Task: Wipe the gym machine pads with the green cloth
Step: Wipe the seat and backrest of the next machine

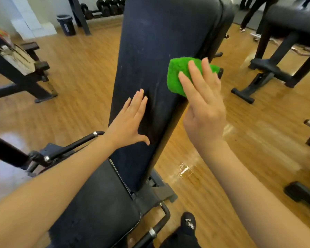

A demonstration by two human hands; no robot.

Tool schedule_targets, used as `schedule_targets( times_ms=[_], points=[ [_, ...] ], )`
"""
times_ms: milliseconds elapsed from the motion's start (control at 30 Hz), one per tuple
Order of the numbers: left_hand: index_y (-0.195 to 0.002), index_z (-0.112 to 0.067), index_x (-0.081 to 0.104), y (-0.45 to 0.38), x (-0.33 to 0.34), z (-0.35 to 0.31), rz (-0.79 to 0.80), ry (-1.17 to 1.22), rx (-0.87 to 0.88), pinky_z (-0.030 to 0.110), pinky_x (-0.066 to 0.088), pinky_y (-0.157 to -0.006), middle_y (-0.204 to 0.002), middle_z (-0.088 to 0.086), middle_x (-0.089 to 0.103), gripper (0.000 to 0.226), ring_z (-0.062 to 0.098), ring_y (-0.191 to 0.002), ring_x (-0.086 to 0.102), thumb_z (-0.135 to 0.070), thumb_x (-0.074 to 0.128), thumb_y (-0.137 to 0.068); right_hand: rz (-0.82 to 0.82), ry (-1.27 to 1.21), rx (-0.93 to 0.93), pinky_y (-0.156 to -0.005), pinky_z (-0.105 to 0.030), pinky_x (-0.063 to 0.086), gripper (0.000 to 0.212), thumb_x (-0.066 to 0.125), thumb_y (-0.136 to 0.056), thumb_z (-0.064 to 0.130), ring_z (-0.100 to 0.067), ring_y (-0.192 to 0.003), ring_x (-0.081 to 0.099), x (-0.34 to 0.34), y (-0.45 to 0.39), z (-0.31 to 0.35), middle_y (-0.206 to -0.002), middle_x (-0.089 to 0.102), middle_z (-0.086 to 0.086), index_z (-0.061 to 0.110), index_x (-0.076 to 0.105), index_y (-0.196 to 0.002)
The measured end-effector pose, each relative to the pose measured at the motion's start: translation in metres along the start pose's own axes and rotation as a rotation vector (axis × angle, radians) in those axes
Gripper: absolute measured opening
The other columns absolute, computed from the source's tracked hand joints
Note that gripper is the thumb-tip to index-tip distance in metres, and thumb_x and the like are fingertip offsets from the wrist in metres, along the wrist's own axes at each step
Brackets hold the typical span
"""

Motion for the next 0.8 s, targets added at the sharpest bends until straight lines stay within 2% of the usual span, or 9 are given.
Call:
schedule_targets(
  times_ms=[100, 200, 267, 400, 467, 567, 700, 800],
  points=[
    [-0.146, 0.004, -0.007, -0.005, -0.005, 0.000, 0.083, -0.010, -0.011, 0.042, 0.006, -0.116, -0.153, 0.017, -0.013, 0.143, 0.027, -0.143, -0.009, -0.064, 0.079, -0.055, 0.110, 0.185, -0.064, -0.111, -0.044, 0.022, 0.036, 0.051, -0.088, -0.005, -0.037, -0.131, 0.035, 0.026, 0.000, -0.003, -0.133, 0.053, -0.016, 0.003, 0.060, -0.121],
    [-0.147, 0.003, -0.004, -0.004, -0.006, 0.003, 0.064, -0.036, -0.004, 0.044, 0.012, -0.115, -0.153, 0.019, -0.005, 0.142, 0.029, -0.144, -0.001, -0.065, 0.079, -0.054, 0.144, 0.225, -0.165, -0.110, -0.042, 0.023, 0.033, 0.055, -0.089, -0.002, -0.031, -0.130, 0.034, 0.034, 0.009, -0.008, -0.131, 0.055, -0.012, 0.005, 0.060, -0.121],
    [-0.148, 0.000, 0.001, -0.006, -0.009, 0.005, 0.035, -0.030, -0.009, 0.045, 0.014, -0.114, -0.153, 0.019, -0.001, 0.141, 0.029, -0.144, 0.003, -0.064, 0.081, -0.052, 0.161, 0.201, -0.226, -0.109, -0.040, 0.025, 0.029, 0.049, -0.093, -0.001, -0.029, -0.129, 0.037, 0.031, 0.007, -0.011, -0.128, 0.058, -0.011, 0.005, 0.063, -0.118],
    [-0.145, -0.001, -0.012, -0.020, -0.022, 0.005, 0.058, -0.028, -0.006, 0.041, 0.005, -0.117, -0.152, 0.014, -0.014, 0.142, 0.025, -0.143, -0.012, -0.061, 0.081, -0.055, 0.258, 0.149, -0.354, -0.106, -0.040, 0.030, 0.035, 0.034, -0.100, 0.005, -0.028, -0.126, 0.044, 0.024, 0.003, -0.015, -0.125, 0.061, -0.010, 0.006, 0.066, -0.114],
    [-0.142, -0.004, -0.016, -0.025, -0.026, 0.004, 0.087, -0.015, 0.010, 0.038, 0.000, -0.117, -0.150, 0.011, -0.022, 0.140, 0.023, -0.141, -0.019, -0.061, 0.080, -0.058, 0.297, 0.180, -0.444, -0.106, -0.040, 0.030, 0.034, 0.036, -0.100, 0.007, -0.028, -0.125, 0.047, 0.020, -0.004, -0.020, -0.125, 0.061, -0.009, 0.008, 0.066, -0.115],
    [-0.141, -0.005, -0.019, -0.024, -0.026, 0.004, 0.117, -0.010, 0.005, 0.036, -0.003, -0.117, -0.149, 0.010, -0.026, 0.138, 0.022, -0.140, -0.022, -0.062, 0.078, -0.060, 0.218, 0.208, -0.499, -0.106, -0.042, 0.030, 0.027, 0.045, -0.097, 0.005, -0.029, -0.123, 0.050, 0.014, -0.027, -0.027, -0.122, 0.063, -0.008, 0.010, 0.068, -0.111],
    [-0.139, -0.008, -0.022, -0.025, -0.027, 0.005, 0.145, -0.006, 0.008, 0.034, -0.006, -0.116, -0.147, 0.009, -0.030, 0.133, 0.021, -0.138, -0.026, -0.063, 0.074, -0.065, 0.021, 0.241, -0.356, -0.105, -0.046, 0.029, 0.022, 0.052, -0.094, 0.004, -0.033, -0.122, 0.049, 0.007, -0.072, -0.034, -0.120, 0.064, -0.009, 0.008, 0.069, -0.107],
    [-0.136, -0.009, -0.028, -0.026, -0.028, 0.005, 0.177, 0.000, 0.001, 0.032, -0.010, -0.115, -0.144, 0.007, -0.036, 0.131, 0.019, -0.135, -0.032, -0.065, 0.070, -0.069, 0.004, 0.284, -0.265, -0.107, -0.044, 0.026, 0.022, 0.056, -0.090, 0.004, -0.032, -0.125, 0.046, 0.012, -0.077, -0.028, -0.122, 0.062, -0.009, 0.008, 0.068, -0.108]
  ],
)
Point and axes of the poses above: each hand's wrist, its own y-axis away from the middle knuckle, its own x-axis out of the palm, z = x × y, the point moved 2 cm from there along -y, towards the middle knuckle
